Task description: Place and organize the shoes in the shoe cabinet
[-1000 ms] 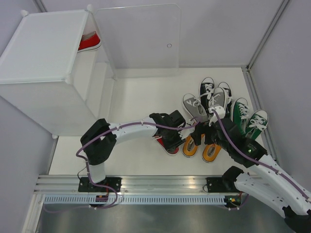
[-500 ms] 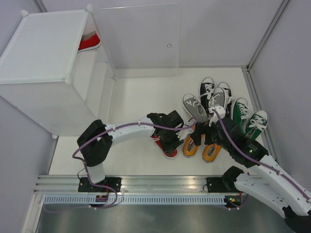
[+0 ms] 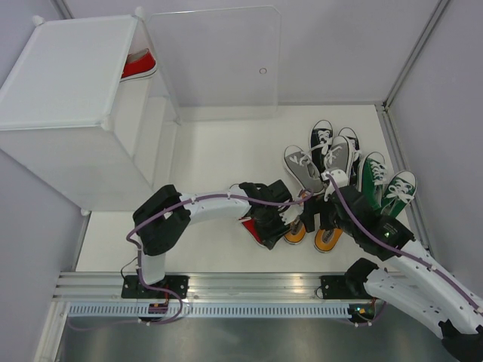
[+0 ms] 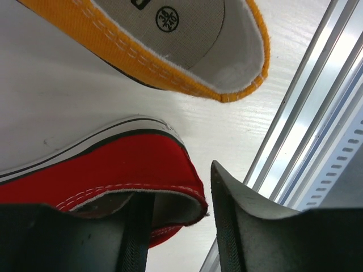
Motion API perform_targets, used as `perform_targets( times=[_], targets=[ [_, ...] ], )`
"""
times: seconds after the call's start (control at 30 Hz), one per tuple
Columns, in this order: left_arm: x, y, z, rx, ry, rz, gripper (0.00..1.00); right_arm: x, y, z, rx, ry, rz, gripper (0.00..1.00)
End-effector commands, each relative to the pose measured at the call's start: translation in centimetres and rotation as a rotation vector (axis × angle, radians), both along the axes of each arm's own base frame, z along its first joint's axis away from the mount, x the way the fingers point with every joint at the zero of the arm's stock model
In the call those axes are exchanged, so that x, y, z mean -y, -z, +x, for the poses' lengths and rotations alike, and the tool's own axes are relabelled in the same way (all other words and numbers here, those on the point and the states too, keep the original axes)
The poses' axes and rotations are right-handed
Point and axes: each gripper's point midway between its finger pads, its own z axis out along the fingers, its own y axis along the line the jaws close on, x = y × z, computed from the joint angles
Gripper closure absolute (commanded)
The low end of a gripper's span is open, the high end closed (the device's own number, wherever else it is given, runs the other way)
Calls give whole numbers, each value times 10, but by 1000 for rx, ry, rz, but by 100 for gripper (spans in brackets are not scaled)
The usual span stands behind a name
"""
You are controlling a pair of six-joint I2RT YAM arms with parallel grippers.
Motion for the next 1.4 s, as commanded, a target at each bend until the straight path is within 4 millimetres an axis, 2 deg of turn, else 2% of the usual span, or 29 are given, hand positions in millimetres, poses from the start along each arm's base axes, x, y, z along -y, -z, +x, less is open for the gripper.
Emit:
perform_targets(
  times=[0.0, 0.07, 0.17, 0.2, 0.23, 0.4, 0.47, 0.67, 0.73, 0.8, 0.83, 0.9, 0.93, 1.0, 1.03, 1.1, 1.13, 1.2, 1.23, 1.27, 1.3, 1.33, 1.37],
  targets=[
    [0, 15, -24, 9, 97, 25, 52, 4, -46, 34, 197, 128, 86, 6],
    [0, 16, -22, 19, 95, 22, 55, 4, -46, 34, 197, 129, 88, 6],
    [-2, 16, -21, 28, 87, 24, 73, 3, -47, 34, 197, 127, 95, 6],
    [-3, 15, -21, 34, 85, 28, 89, 3, -49, 34, 201, 126, 100, 6],
    [-3, 14, -19, 42, 78, 27, 97, 4, -50, 33, 205, 125, 102, 6],
    [-4, -8, -3, 142, 46, -3, 98, 4, -64, 29, 232, 114, 127, 6],
    [-5, -18, 13, 193, 12, -12, 98, 3, -70, 26, 245, 96, 142, 6],
    [-12, -78, 63, 351, -72, -86, 98, 7, -100, 18, 320, 71, 195, 6],
    [-18, -106, 83, 416, -100, -97, 98, 9, -109, 16, 345, 69, 208, 6],
    [-21, -124, 96, 463, -109, -109, 98, 12, -117, 15, 371, 73, 218, 6],
    [-25, -144, 108, 493, -134, -128, 98, 13, -120, 14, 379, 72, 224, 6],
    [-30, -163, 122, 529, -156, -142, 98, 15, -125, 13, 393, 76, 228, 6],
    [-34, -182, 137, 554, -186, -158, 98, 16, -127, 13, 401, 76, 229, 6],
    [-41, -202, 153, 594, -213, -166, 98, 17, -129, 13, 408, 81, 231, 6],
    [-46, -227, 169, 631, -251, -200, 98, 17, -128, 13, 408, 79, 229, 6],
    [-56, -243, 182, 657, -267, -195, 98, 16, -126, 14, 405, 80, 224, 6],
    [-64, -266, 196, 699, -304, -222, 98, 15, -125, 15, 400, 76, 224, 6],
    [-74, -276, 209, 716, -320, -203, 98, 12, -121, 16, 393, 70, 220, 6],
    [-83, -304, 220, 761, -358, -236, 98, 10, -120, 17, 388, 65, 219, 6],
    [-84, -304, 230, 761, -366, -224, 98, 9, -119, 18, 388, 62, 220, 6],
    [-95, -310, 235, 758, -387, -211, 98, 8, -117, 19, 383, 60, 215, 6],
    [-99, -332, 242, 803, -409, -242, 98, 5, -117, 21, 380, 54, 214, 6],
    [-104, -337, 248, 817, -425, -242, 98, 3, -116, 22, 376, 49, 212, 6]
  ],
)
